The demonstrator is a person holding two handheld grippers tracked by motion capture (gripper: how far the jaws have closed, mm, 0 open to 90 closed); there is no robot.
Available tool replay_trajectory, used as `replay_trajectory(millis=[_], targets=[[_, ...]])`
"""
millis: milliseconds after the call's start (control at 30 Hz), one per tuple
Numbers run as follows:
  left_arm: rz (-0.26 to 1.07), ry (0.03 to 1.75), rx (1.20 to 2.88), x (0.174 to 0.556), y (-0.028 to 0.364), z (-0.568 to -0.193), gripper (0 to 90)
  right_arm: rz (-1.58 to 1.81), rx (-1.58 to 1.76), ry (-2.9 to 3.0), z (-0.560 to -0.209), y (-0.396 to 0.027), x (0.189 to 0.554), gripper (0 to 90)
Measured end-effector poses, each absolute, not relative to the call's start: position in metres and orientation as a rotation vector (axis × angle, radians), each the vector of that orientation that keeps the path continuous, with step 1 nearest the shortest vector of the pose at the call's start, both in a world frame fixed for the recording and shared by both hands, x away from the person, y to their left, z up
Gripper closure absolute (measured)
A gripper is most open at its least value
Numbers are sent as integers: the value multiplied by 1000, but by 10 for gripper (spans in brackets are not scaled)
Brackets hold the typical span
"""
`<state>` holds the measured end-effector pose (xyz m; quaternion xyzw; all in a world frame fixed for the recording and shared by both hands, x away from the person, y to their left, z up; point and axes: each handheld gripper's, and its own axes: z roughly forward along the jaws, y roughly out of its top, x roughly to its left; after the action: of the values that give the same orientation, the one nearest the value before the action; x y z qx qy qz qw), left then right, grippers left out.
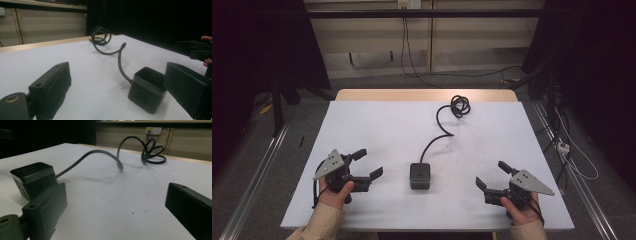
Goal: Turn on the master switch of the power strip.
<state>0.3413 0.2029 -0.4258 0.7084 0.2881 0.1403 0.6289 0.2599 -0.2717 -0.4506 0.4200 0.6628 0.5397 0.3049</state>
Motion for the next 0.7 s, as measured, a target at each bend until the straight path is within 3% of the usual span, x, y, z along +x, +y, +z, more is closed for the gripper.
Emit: replay_trajectory(millis=[700], targets=[[295, 625, 1674, 345, 188, -419, 123, 1427, 1107, 1759, -450, -270, 263, 38]])
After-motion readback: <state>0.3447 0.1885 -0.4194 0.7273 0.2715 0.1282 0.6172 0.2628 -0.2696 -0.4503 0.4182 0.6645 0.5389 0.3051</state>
